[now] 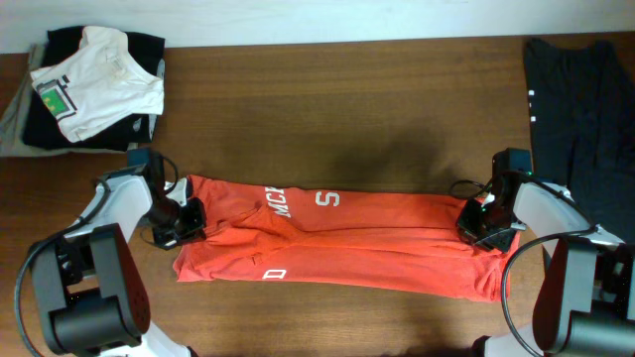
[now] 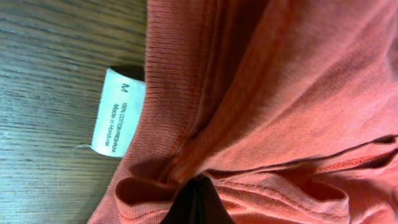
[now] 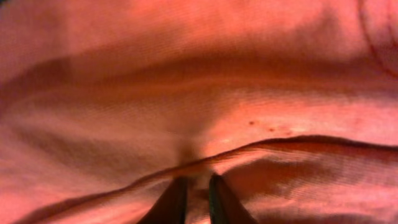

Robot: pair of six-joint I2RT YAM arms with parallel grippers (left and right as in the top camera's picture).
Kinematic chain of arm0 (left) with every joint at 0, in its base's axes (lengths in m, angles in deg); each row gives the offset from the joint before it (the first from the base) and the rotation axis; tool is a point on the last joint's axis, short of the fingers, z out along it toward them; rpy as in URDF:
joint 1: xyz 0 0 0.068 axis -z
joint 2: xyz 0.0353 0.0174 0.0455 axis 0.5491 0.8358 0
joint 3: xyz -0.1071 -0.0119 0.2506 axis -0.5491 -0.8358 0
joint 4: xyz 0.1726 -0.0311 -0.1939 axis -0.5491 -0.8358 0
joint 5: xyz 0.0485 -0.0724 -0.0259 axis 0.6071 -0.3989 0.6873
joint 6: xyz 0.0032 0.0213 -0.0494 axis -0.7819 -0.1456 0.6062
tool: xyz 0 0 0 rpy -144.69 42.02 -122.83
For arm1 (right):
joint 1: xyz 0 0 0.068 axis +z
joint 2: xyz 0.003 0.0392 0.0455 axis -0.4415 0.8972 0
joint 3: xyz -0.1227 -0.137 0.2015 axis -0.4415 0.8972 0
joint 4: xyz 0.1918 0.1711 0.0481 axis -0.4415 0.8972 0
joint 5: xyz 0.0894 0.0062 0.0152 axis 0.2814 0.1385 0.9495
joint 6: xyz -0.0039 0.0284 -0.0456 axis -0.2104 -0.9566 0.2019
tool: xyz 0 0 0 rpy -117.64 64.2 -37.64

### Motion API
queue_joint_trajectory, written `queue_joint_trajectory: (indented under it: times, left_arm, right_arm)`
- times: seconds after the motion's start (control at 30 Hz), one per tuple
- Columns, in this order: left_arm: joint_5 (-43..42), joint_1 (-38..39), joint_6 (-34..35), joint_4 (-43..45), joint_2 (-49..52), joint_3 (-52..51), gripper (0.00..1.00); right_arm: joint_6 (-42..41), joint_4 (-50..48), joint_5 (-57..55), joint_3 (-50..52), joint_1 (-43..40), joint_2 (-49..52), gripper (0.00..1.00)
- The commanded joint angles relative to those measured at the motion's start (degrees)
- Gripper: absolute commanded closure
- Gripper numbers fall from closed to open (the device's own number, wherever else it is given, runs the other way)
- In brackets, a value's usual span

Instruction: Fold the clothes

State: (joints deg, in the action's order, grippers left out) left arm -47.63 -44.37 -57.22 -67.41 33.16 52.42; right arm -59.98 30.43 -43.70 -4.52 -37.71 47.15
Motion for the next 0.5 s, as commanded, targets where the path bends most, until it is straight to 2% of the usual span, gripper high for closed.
queue_joint_trajectory:
  times: [0.0,0.07,0.2,0.37,0.43,0.47]
  left_arm:
    - [4.4,-3.0,1.4,2.8,0.4,-2.8,0.99]
    - [6.7,-7.2,2.6,3.0,0.4,-2.8,0.99]
    - [6.5,-16.1,2.6,2.4,0.3,-2.8,0.99]
    - [6.4,-22.4,2.6,2.0,0.3,-1.8,0.99]
    - [5.0,-22.4,2.7,0.4,0.2,0.6,0.99]
    - [4.4,-22.4,2.7,-0.5,-0.1,2.1,0.99]
  right_arm:
    - [-0.4,-1.7,-0.4,1.7,0.4,0.0,0.8]
    - [-0.4,-3.4,-0.4,1.7,0.4,0.0,0.84]
    - [-0.3,-7.9,1.1,1.8,0.4,0.0,0.75]
    - [3.3,-12.4,12.6,0.7,3.5,0.0,0.65]
    - [5.4,-10.0,15.9,-3.7,4.4,-0.1,0.64]
    - [6.6,-5.8,16.0,-7.8,4.3,-0.1,0.6]
